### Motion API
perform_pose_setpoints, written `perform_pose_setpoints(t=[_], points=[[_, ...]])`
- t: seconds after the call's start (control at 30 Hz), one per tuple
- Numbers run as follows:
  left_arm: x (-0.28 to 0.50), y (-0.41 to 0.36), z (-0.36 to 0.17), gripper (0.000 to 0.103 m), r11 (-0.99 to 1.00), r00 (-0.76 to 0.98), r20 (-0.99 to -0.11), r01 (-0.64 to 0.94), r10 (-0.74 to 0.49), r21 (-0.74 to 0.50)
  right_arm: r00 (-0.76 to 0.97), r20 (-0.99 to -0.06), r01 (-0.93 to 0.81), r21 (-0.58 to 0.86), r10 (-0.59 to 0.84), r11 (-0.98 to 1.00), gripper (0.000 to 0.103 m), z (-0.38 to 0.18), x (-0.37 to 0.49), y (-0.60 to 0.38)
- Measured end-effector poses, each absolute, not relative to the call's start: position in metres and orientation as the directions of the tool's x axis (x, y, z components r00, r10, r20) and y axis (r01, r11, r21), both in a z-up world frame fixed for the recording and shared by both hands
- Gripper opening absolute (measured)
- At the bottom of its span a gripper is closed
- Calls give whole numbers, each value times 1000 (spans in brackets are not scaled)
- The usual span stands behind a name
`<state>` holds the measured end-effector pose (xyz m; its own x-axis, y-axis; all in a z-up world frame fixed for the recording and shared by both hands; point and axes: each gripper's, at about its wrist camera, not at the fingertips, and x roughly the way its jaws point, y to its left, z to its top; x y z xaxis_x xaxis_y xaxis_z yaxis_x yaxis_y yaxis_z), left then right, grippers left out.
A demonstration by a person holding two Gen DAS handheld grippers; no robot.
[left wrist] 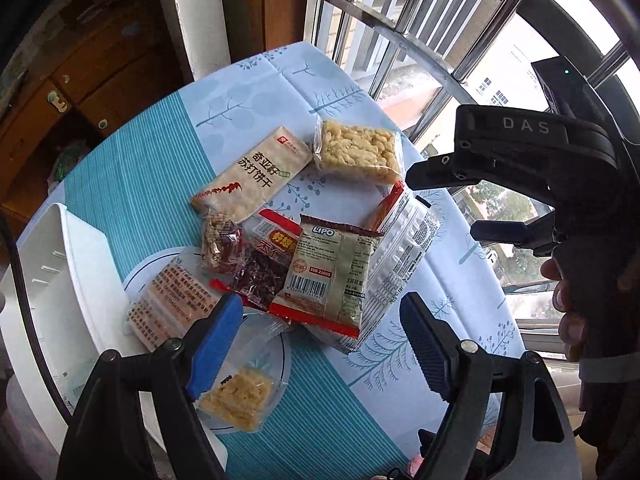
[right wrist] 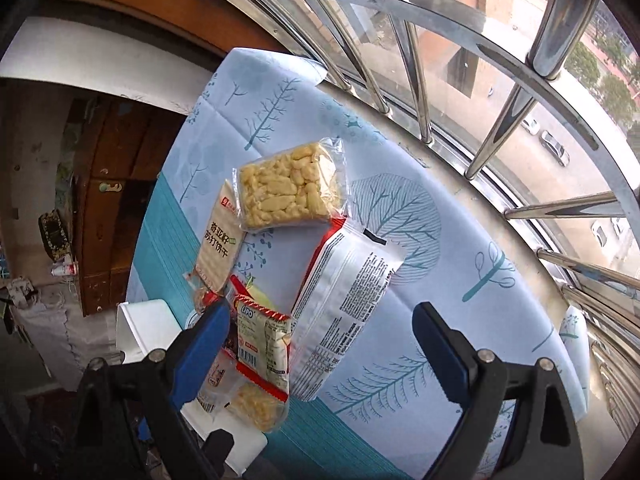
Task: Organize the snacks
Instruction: 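Grasp the LIPO biscuit packet with left tool while right tool grasps silver foil bag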
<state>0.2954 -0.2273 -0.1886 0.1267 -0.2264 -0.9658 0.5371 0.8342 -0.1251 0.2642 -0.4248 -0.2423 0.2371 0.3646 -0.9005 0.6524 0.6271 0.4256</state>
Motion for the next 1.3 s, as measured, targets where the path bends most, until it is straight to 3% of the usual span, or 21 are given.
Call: perform_pose_setpoints(t=[0.13, 0.23, 0.43, 0.6, 0.67, 0.8, 0.93, 1.13, 1.23, 1.27, 1.3], points=[[306, -234, -212, 80, 837, 83, -973, 528, -216, -141, 175, -913, 704, 378, 369, 602, 92, -263, 272, -427], [315, -236, -230, 80, 847, 48, -979, 510, -199, -147, 133, -918, 738, 344, 374, 580, 84, -277, 276, -428], [329, -239, -258, 80, 873, -6, -985, 463, -172, -155, 89, -919, 764, 311, 384, 566, 79, -294, 286, -431], [334, -244, -268, 88, 875, -13, -986, 459, -164, -152, 66, -914, 780, 298, 401, 550, 76, -302, 295, -431], [333, -247, -269, 89, 873, -1, -988, 468, -155, -138, 59, -914, 783, 292, 402, 550, 76, -306, 297, -430], [335, -254, -271, 89, 873, 14, -992, 477, -128, -106, 25, -922, 791, 256, 387, 557, 65, -312, 298, -430], [337, -262, -272, 89, 878, 17, -992, 468, -128, -105, 23, -921, 789, 256, 390, 558, 64, -318, 298, -430], [336, -277, -268, 76, 870, 22, -989, 478, -148, -119, 32, -922, 778, 265, 386, 570, 63, -317, 298, -429], [333, -281, -263, 63, 867, 20, -986, 479, -166, -136, 43, -920, 771, 280, 391, 573, 63, -316, 296, -429], [332, -281, -261, 51, 862, 4, -982, 480, -187, -163, 46, -918, 768, 285, 393, 574, 62, -316, 296, -430], [325, -274, -255, 49, 862, -18, -978, 470, -206, -190, 50, -917, 766, 290, 397, 574, 62, -316, 296, -430]])
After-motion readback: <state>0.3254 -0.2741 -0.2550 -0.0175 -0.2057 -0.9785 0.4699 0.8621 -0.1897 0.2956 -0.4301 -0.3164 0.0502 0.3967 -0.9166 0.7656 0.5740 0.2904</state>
